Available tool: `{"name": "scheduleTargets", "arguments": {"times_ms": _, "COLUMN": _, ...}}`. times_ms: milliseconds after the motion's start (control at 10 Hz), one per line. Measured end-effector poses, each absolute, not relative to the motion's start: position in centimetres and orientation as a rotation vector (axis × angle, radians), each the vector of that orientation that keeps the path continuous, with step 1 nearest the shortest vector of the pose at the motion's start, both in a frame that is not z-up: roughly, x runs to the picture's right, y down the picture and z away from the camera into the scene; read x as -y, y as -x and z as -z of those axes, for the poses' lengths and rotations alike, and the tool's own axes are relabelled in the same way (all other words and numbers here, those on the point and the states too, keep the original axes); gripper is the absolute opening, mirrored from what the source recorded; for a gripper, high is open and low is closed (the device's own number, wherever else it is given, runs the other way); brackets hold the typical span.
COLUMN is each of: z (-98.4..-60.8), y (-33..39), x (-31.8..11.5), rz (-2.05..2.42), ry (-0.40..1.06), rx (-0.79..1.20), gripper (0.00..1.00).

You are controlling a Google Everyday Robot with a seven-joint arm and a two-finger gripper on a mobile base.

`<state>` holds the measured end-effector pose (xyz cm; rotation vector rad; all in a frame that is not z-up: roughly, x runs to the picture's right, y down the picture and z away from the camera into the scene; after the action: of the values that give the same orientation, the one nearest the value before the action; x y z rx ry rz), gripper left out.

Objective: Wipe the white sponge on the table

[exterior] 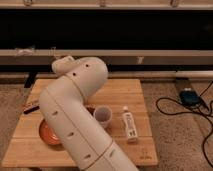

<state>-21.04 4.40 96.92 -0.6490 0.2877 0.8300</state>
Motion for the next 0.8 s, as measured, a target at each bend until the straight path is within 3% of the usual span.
{"name": "scheduleTargets", "arguments": {"times_ms": 800, "z": -96.7, "y": 17.4, "x": -4.6, "rz": -0.921, "ry": 0.591, "rx": -0.277, "gripper": 0.0}}
